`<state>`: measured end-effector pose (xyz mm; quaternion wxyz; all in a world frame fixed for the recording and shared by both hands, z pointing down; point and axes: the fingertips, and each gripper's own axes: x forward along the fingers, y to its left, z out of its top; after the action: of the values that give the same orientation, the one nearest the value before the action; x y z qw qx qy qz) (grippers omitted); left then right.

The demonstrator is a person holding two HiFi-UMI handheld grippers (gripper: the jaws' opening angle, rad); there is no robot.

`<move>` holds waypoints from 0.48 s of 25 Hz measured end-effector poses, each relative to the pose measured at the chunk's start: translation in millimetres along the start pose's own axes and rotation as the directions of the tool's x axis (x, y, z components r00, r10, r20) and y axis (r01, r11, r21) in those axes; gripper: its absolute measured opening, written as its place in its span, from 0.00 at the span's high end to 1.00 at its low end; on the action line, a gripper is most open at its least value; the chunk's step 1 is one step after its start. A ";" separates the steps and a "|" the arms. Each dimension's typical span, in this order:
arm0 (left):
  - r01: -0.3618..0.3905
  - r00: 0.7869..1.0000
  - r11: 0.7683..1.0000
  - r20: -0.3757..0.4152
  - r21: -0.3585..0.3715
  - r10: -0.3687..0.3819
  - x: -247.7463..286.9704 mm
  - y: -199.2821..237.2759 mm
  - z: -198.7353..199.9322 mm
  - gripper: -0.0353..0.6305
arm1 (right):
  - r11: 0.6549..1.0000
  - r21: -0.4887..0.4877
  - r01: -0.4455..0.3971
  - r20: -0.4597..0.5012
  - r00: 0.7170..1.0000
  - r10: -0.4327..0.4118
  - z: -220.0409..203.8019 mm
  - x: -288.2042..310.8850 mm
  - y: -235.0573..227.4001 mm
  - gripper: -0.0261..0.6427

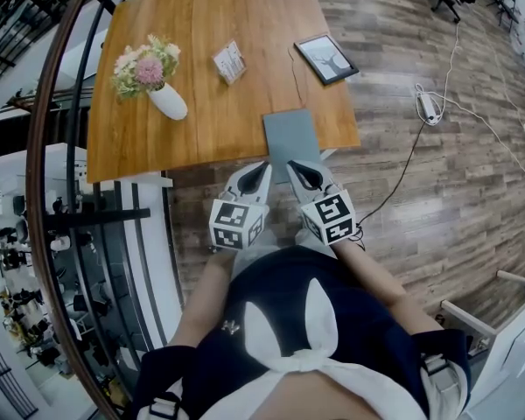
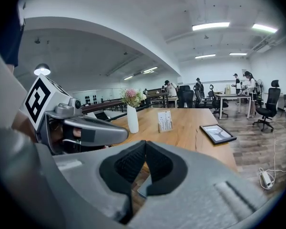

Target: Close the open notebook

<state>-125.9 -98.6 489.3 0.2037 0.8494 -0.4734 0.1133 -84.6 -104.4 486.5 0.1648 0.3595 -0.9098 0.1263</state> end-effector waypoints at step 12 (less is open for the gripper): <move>0.011 1.000 1.000 -0.006 -0.003 -0.011 0.5 -6.7 3.2 0.92 | 1.000 0.000 0.023 -0.006 1.000 -0.023 3.7 -8.7 -2.6 0.97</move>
<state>-119.9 -97.3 485.1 0.2070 0.8515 -0.4682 0.1139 -77.7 -102.2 480.0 0.1688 0.3696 -0.9051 0.1256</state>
